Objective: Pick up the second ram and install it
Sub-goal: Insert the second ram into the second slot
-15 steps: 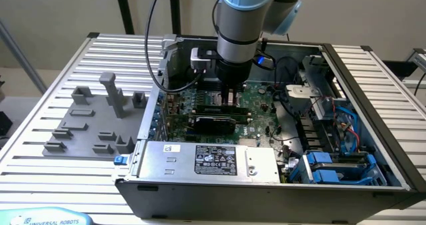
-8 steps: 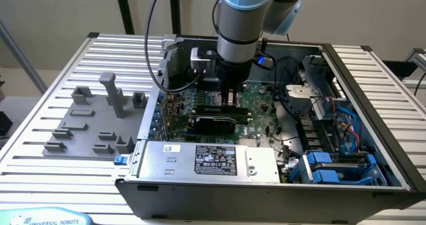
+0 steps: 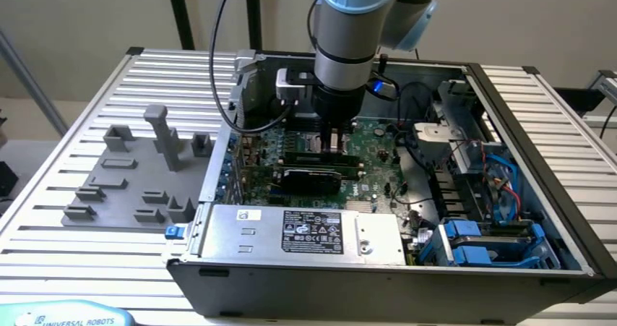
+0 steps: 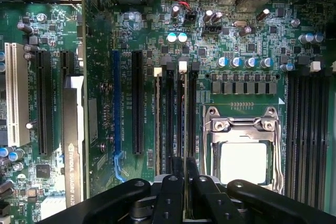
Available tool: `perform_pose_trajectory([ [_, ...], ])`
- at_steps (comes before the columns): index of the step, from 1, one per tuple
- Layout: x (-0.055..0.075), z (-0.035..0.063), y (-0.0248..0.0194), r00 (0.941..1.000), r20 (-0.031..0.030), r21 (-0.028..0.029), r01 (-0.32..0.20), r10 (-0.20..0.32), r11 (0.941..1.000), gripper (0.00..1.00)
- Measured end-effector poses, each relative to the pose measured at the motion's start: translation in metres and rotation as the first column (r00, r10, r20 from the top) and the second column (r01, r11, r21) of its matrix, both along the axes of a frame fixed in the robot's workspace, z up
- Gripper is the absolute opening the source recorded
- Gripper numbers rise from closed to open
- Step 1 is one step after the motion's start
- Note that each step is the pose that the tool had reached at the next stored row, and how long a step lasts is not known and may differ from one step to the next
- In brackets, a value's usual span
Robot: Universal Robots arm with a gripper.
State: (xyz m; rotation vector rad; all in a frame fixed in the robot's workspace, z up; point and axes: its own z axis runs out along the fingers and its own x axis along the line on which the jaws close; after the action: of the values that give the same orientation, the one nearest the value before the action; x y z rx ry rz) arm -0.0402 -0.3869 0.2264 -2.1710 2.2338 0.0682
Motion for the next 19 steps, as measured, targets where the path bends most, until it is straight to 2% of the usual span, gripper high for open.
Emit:
perform_pose_trajectory([
  [3, 0.0001, 0.0000, -0.0001, 1.0000, 0.0000, -0.0018, -0.001, 0.001, 1.0000, 0.13],
  [19, -0.0001, -0.0039, 0.0000, 1.0000, 0.0034, -0.0020, -0.001, 0.001, 1.0000, 0.13],
])
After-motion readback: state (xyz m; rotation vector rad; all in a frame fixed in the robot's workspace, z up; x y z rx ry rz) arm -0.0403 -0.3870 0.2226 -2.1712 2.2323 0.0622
